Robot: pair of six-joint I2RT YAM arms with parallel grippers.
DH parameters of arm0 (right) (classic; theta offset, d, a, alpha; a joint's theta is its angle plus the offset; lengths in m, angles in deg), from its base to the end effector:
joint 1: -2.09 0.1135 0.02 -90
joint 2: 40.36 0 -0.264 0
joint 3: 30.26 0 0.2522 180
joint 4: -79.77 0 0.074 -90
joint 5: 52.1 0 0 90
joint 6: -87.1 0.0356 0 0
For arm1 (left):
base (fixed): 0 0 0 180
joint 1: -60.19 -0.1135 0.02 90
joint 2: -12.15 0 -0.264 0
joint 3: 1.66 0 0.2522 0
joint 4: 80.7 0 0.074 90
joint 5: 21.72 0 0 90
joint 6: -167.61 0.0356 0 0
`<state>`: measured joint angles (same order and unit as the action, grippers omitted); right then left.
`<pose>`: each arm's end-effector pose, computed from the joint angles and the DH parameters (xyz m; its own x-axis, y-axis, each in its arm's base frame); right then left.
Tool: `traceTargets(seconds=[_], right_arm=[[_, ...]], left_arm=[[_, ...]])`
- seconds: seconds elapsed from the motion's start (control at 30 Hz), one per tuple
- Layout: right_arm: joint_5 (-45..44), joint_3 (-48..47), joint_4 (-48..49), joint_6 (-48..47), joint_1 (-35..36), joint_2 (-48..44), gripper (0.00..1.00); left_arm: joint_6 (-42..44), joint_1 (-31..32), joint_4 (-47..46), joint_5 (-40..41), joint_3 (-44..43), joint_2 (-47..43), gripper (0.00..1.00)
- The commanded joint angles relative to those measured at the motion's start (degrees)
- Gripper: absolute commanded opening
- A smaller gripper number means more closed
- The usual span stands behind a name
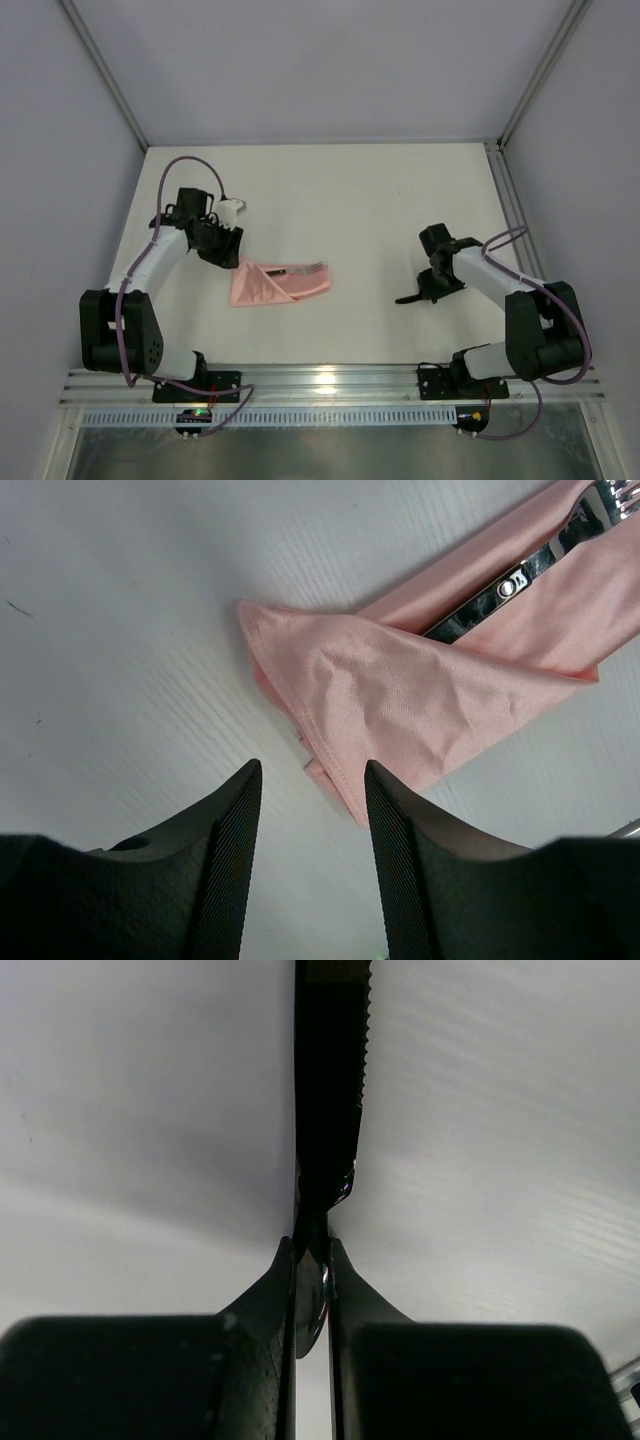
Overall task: Fold the napkin into a case and place the utensils inside
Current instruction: Pick up the knife from the corner of the board.
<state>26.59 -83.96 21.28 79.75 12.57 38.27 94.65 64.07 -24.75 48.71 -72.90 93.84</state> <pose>0.2069 0.0312 0.1578 -0.2799 0.9372 -0.2079 0.9488 0.3031 0.0887 0.2715 -0.0304 0.2304 -0.8162 0.3321 -0.4727 0.4568 0.8720 -0.1762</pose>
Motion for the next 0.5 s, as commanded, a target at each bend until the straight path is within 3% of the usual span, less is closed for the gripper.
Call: traceTargets(seconds=[0.0, 0.27, 0.47], right_arm=[[0.15, -6.08, -0.27, 5.41, 7.33, 0.56, 0.03], [-0.99, -15.87, -1.59, 13.76, 19.04, 6.62, 0.03], [-1.88, -31.83, -4.05, 21.14, 31.07, 14.43, 0.03]], left_arm=[[1.16, -0.10, -0.89, -0.82, 0.61, -0.66, 0.47], [2.47, -1.42, 0.08, 1.29, 2.98, -0.22, 0.46], [2.74, -1.59, -0.18, 0.50, 4.12, 1.89, 0.45]])
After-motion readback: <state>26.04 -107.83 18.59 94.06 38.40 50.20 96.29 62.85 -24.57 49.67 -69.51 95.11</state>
